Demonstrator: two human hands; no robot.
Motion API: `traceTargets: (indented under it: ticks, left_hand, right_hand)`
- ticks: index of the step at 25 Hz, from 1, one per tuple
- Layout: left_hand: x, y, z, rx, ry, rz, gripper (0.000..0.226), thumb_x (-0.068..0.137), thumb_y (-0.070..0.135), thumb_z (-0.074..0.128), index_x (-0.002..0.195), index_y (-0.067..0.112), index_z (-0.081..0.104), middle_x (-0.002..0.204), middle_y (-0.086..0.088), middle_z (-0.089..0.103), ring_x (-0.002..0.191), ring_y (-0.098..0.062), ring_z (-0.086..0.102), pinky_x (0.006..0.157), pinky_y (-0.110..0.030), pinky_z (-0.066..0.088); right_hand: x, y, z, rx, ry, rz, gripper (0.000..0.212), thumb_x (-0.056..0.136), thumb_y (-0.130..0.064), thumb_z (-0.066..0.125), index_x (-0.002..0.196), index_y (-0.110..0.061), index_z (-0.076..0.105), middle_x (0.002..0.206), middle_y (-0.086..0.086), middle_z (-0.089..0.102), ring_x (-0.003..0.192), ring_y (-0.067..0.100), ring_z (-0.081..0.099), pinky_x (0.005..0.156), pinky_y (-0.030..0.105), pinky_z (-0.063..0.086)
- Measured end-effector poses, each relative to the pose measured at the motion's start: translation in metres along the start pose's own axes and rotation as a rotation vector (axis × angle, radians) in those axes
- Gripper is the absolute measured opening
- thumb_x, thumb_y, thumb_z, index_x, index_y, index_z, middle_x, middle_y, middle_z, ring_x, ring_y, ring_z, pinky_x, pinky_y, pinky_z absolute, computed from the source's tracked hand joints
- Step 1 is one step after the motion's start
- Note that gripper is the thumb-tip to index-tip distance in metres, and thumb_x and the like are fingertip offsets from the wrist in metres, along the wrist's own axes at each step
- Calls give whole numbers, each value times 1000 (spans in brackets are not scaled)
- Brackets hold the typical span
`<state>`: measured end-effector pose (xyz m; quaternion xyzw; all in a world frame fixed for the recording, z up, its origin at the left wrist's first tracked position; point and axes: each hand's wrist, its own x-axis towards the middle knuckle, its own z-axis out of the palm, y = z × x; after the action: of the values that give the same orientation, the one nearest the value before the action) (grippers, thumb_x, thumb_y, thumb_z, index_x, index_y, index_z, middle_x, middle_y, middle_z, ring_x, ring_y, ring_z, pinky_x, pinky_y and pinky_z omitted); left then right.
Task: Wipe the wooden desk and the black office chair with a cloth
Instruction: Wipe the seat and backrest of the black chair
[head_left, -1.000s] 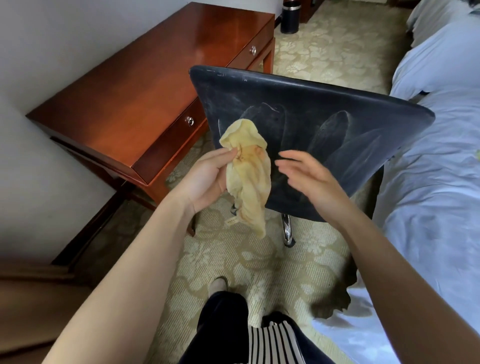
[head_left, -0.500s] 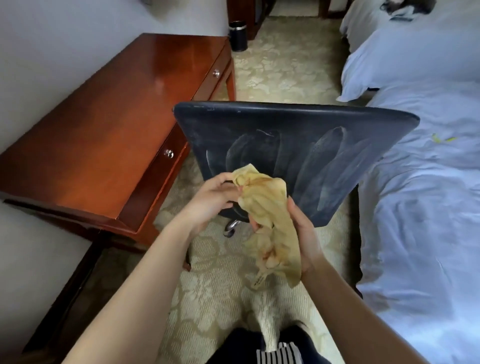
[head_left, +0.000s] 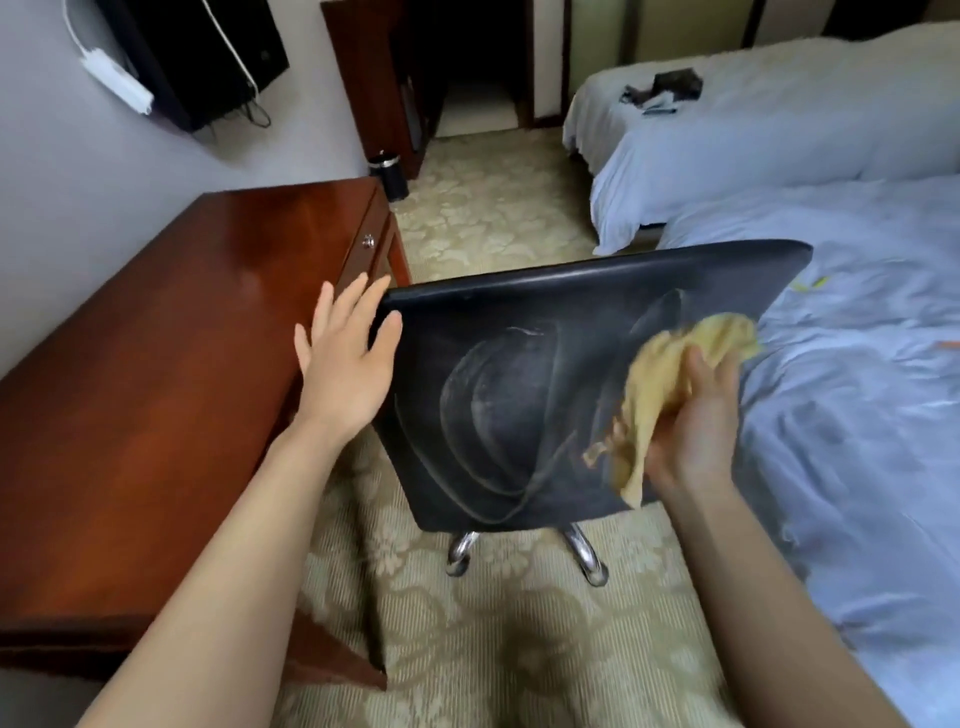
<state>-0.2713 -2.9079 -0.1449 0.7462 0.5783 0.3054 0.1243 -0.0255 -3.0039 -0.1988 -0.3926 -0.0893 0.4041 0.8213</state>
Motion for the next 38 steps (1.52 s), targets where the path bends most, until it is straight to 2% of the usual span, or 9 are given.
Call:
traceTargets:
  ticks: [3, 5, 10, 19, 24, 29, 31, 34, 38]
  left_hand:
    - [4, -11, 17, -9, 124, 81, 40, 102, 31, 32, 141, 30, 38, 147, 6, 35, 143, -15, 13, 117, -52, 5]
    - [6, -22, 34, 6, 217, 161, 39, 101, 30, 33, 139, 29, 39, 141, 6, 37, 140, -16, 17, 116, -55, 7]
    - [26, -40, 51, 110, 417, 315, 49, 90, 44, 25, 137, 34, 36, 136, 7, 38, 132, -18, 23, 111, -59, 16]
    - [32, -57, 68, 128, 507, 391, 43, 99, 30, 30, 142, 40, 28, 147, 15, 30, 136, -8, 18, 110, -62, 3]
    - [35, -63, 52, 59, 438, 415, 43, 101, 34, 19, 139, 52, 30, 146, 24, 30, 137, -1, 17, 111, -59, -3]
    - [41, -86, 50, -90, 513, 454, 42, 102, 38, 14, 132, 57, 37, 140, 28, 35, 134, 5, 19, 112, -55, -7]
    - [46, -93, 51, -136, 572, 441, 42, 102, 33, 18, 132, 52, 40, 137, 28, 37, 130, 10, 21, 112, -53, -8]
    - [51, -100, 56, -163, 627, 452, 40, 102, 32, 22, 131, 51, 41, 129, 32, 34, 128, 13, 20, 112, -52, -9]
    - [61, -105, 67, -225, 665, 476, 41, 101, 28, 25, 132, 49, 43, 126, 35, 30, 117, 21, 18, 113, -50, -10]
  right_hand:
    - [47, 9, 17, -464, 168, -359, 56, 99, -11, 39, 150, -18, 18, 151, 6, 26, 135, 17, 32, 116, 24, 18]
    - [67, 29, 26, -516, 259, -554, 53, 98, -10, 36, 149, -15, 21, 144, 7, 25, 127, 10, 30, 100, -2, 10]
    - [90, 69, 42, -471, 435, -950, 47, 96, -7, 42, 141, -16, 40, 126, 17, 44, 115, 31, 41, 88, 0, 9]
    - [69, 121, 50, -734, 92, -1516, 37, 88, -4, 50, 120, -18, 63, 125, 22, 49, 99, 41, 43, 89, 36, 30]
    - [38, 140, 92, -832, -242, -1923, 43, 80, 0, 52, 115, -20, 68, 113, 17, 62, 95, 36, 47, 74, 40, 47]
    - [66, 140, 87, -1121, -388, -2345, 29, 81, -4, 46, 95, -11, 71, 100, 7, 65, 94, 25, 43, 65, 36, 37]
    - [85, 129, 70, -1134, -301, -2407, 22, 80, 0, 47, 80, -4, 69, 94, 10, 66, 96, 26, 44, 68, 36, 36]
    - [104, 113, 37, -1112, -122, -2324, 22, 80, 0, 45, 93, 3, 63, 98, 16, 62, 95, 30, 45, 73, 39, 44]
    - [117, 85, -1, -1160, 125, -1883, 40, 85, -10, 38, 110, 6, 65, 106, 27, 63, 103, 41, 54, 94, 40, 38]
